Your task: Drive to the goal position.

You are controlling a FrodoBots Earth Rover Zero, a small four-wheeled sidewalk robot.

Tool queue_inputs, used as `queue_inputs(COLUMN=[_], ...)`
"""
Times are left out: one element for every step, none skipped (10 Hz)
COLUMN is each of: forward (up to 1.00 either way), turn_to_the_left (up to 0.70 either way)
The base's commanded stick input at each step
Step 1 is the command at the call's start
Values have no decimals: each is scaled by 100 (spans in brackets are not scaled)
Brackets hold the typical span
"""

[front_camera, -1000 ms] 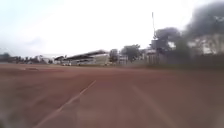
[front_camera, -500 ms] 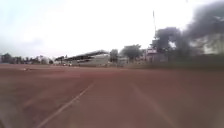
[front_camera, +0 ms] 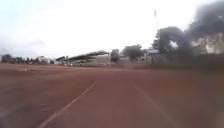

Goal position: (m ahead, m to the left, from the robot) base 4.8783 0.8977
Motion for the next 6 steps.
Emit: queue_inputs(forward=[70,70,70,70,70,70], turn_to_the_left=[-1,-4,-25,-25,-25,-25])
